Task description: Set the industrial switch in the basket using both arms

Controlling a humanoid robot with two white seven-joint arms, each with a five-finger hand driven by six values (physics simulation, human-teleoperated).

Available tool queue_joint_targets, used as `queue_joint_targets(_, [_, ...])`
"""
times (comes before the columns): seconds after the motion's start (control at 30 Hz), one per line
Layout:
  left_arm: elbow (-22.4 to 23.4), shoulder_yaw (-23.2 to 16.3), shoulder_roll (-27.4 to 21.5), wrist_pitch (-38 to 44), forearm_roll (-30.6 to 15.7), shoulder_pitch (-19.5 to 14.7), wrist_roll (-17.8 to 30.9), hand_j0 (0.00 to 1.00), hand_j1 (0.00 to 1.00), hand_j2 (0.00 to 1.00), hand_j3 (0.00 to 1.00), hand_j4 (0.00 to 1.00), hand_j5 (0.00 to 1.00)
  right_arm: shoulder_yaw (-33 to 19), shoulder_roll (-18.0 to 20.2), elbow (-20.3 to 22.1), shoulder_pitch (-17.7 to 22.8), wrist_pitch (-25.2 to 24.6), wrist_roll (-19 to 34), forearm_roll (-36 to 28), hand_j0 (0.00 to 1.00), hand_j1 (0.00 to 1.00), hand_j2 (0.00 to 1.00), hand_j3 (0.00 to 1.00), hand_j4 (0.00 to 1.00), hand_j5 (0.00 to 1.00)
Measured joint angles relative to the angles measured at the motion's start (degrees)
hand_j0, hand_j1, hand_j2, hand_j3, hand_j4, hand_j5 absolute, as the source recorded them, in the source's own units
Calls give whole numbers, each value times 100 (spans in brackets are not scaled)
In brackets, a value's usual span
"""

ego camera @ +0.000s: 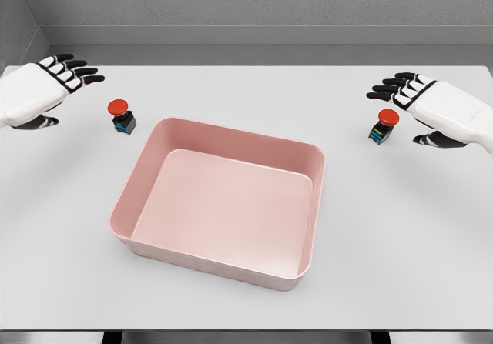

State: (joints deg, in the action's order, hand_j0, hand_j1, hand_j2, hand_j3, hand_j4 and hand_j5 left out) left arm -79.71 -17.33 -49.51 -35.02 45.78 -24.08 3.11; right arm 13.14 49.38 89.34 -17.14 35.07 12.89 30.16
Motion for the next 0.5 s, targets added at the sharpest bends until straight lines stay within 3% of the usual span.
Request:
queue_joint_targets(0.27, [9, -26, 43, 0, 40, -61, 0, 100, 100, 100, 100, 100, 100, -2, 31, -107, -88, -1, -5, -2, 100, 100, 100, 100, 100, 100])
queue_joint_targets(0.43, [268, -294, 194, 1, 145, -545, -1, 100, 100, 100, 100, 100, 100, 29, 23, -449, -211, -1, -3, 93, 100, 100, 100, 100, 100, 100])
queue_joint_targets(0.5, [370, -415, 264, 0, 200, -554, 0, 100, 100, 100, 100, 100, 100, 89, -9, -534, -308, -1, -1, 161, 100, 100, 100, 100, 100, 100])
